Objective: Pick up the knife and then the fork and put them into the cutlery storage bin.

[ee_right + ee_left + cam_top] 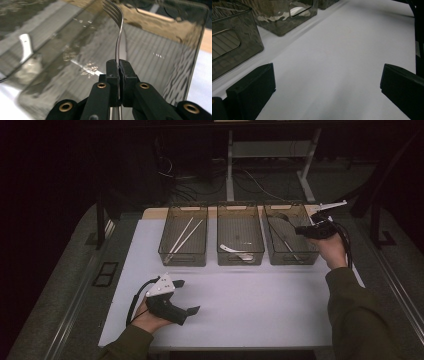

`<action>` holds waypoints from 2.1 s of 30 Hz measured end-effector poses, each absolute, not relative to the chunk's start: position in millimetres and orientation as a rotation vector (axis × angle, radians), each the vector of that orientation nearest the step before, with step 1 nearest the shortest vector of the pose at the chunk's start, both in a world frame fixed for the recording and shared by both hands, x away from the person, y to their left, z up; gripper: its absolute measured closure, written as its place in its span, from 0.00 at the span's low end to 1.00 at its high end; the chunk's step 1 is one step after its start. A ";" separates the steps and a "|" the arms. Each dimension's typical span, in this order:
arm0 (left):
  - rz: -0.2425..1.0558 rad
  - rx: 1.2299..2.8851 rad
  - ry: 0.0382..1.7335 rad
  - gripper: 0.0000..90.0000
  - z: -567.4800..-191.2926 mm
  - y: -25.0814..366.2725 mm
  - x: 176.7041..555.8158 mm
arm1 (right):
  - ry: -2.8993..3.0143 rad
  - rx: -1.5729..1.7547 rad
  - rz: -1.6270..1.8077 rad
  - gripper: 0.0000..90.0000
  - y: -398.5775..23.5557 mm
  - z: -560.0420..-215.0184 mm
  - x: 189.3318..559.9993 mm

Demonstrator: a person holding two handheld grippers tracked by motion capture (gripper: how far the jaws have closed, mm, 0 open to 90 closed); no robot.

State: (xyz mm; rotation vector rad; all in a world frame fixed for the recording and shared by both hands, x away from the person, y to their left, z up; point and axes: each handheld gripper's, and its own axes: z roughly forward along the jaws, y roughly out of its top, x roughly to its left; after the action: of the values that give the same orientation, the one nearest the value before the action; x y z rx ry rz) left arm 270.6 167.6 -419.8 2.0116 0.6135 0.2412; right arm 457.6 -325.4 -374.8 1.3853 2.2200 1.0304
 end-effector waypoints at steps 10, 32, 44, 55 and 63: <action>0.226 2.022 0.600 0.00 -420.8 166.6 270.9 | 2.226 1.501 0.953 0.96 -322.0 -395.3 471.4; 0.208 2.021 0.594 0.00 -420.3 166.7 270.0 | 2.272 1.552 0.784 0.94 -308.4 -405.6 478.1; 0.214 2.023 0.592 0.00 -419.9 166.9 272.1 | 2.231 1.581 0.900 0.68 -310.1 -403.1 477.8; 0.222 2.023 0.598 0.00 -418.4 166.1 280.9 | 2.182 1.553 1.045 0.41 -318.8 -393.5 473.4; 0.221 2.018 0.603 0.00 -419.0 167.0 282.6 | 2.172 1.470 1.197 0.39 -323.2 -375.3 454.9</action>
State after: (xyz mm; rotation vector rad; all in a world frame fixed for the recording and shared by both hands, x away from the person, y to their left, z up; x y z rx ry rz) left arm 282.6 167.0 -419.0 2.0181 0.6028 0.2213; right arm 454.9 -323.2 -375.3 1.4705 2.1719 1.1966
